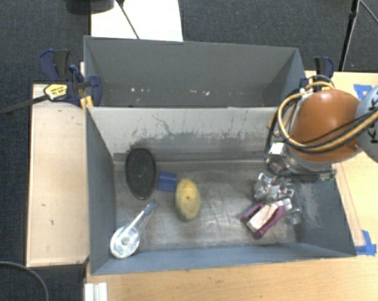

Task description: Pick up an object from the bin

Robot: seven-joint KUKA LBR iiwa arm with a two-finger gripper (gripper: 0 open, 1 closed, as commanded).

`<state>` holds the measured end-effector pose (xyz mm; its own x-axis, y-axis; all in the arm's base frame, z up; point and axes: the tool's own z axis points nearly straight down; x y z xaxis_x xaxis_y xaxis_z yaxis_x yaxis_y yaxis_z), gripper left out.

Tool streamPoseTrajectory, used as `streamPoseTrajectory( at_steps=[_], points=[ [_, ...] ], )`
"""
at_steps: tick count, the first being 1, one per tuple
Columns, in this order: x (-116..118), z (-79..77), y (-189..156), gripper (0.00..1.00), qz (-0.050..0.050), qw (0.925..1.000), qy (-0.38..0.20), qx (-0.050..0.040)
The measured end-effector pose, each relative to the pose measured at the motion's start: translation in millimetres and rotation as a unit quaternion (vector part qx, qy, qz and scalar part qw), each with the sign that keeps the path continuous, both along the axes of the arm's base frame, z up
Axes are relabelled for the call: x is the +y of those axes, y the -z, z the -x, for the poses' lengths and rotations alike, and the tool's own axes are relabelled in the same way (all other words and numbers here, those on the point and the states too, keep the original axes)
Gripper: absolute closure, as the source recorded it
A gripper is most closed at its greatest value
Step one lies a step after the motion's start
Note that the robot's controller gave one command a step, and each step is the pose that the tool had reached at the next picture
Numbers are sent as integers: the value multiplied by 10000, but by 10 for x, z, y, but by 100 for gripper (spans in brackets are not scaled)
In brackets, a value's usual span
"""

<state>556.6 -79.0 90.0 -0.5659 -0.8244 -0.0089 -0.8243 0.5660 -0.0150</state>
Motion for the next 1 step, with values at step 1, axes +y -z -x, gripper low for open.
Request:
streamPoseTrajectory(
  at_steps=[1],
  points=[
    [34, -6, 14, 0, -25, 10000, -16, -22]
  ],
)
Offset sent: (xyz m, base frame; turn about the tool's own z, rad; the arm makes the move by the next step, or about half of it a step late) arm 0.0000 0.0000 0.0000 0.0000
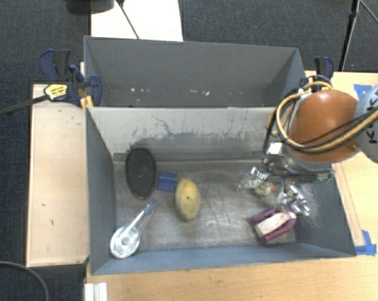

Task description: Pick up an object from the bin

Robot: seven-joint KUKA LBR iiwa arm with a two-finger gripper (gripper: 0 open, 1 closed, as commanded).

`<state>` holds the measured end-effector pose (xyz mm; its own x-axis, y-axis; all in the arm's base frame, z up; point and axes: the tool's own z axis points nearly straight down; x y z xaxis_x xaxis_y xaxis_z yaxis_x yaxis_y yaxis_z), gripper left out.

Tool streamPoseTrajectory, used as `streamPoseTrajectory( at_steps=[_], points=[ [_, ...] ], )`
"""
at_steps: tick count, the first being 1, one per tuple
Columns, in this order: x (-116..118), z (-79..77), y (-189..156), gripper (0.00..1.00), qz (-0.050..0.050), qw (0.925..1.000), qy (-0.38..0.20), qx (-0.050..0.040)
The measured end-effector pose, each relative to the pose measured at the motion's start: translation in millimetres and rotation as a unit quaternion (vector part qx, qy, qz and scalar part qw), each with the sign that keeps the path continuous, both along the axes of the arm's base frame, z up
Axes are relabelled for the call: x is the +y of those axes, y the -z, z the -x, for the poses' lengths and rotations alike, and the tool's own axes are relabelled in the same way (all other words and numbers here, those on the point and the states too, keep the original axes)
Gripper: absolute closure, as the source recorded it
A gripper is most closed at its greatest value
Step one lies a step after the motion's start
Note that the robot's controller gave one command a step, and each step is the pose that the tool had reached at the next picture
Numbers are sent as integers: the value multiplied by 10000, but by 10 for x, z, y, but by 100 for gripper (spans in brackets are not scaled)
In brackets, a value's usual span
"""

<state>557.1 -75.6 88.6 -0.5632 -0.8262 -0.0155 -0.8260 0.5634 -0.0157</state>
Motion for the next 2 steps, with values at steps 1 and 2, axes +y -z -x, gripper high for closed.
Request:
streamPoseTrajectory(
  at_steps=[1, 2],
  points=[
    [351, -108, -347, 0, -23, 9813, 1924, 74],
    [890, 509, -458, 0, -12, 9921, 1253, 119]
  ],
)
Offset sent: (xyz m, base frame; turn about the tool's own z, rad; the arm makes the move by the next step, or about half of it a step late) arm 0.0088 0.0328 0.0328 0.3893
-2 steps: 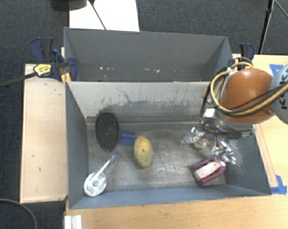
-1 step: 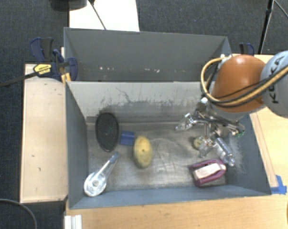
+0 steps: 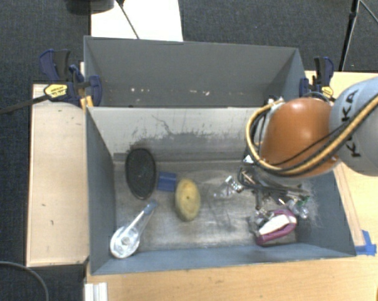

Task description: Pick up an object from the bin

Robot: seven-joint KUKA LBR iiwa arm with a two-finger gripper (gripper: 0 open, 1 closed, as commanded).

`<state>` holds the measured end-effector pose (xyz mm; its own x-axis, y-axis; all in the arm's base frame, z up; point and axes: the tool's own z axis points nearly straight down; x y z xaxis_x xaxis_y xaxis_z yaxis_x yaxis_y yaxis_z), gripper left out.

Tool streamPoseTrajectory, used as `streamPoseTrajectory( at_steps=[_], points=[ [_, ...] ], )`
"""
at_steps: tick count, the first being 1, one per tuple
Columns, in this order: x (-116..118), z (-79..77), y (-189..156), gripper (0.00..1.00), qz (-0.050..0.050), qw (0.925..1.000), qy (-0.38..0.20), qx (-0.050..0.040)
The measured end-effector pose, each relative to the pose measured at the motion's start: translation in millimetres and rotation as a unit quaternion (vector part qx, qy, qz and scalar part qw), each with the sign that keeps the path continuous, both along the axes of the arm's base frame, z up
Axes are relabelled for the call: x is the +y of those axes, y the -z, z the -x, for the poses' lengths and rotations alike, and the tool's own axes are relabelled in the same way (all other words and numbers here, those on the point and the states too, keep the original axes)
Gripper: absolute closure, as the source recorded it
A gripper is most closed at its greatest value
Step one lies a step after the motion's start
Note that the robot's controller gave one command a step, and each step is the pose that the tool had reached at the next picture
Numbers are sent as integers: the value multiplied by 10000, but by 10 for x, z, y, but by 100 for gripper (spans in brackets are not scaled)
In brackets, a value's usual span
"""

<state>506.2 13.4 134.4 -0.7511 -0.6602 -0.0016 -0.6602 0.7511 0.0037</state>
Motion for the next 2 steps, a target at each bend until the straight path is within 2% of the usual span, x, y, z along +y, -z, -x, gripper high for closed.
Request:
streamPoseTrajectory(
  at_steps=[1, 2],
  points=[
    [625, -608, 494, 0, -5, 9988, -495, -29],
    [991, -777, 157, 0, -2, 9973, -727, -48]
  ],
)
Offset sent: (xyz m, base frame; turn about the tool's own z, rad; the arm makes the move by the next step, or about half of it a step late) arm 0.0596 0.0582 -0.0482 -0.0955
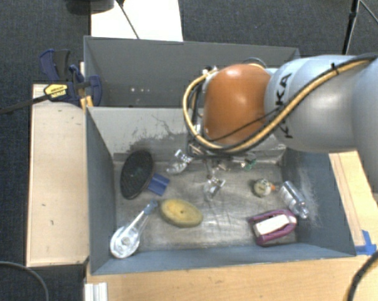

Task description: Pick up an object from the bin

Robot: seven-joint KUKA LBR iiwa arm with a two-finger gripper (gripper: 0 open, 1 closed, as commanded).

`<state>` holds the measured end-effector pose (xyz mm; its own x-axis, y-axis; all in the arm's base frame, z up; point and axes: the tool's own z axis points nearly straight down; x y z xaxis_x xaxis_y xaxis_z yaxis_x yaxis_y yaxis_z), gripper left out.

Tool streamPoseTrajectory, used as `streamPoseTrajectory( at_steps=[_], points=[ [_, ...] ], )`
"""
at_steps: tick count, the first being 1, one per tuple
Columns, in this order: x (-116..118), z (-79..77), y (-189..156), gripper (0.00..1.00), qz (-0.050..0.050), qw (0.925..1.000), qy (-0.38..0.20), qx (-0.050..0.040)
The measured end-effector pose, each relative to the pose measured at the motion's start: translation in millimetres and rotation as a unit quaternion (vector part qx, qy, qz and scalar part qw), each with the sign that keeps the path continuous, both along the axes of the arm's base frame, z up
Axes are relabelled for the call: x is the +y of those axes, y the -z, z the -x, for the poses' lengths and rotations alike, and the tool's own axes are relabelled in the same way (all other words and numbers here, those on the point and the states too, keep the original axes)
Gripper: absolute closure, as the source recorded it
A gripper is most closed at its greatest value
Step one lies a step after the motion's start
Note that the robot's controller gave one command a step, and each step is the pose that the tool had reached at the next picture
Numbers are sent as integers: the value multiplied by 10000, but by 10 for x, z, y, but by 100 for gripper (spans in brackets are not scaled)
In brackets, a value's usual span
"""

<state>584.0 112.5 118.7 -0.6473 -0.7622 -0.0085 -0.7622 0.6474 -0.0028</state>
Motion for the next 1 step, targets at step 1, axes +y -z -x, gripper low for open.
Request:
streamPoseTrajectory(
  at_steps=[1],
  points=[
    [550, 128, 470, 0, 7, 9968, 794, 20]
  ],
)
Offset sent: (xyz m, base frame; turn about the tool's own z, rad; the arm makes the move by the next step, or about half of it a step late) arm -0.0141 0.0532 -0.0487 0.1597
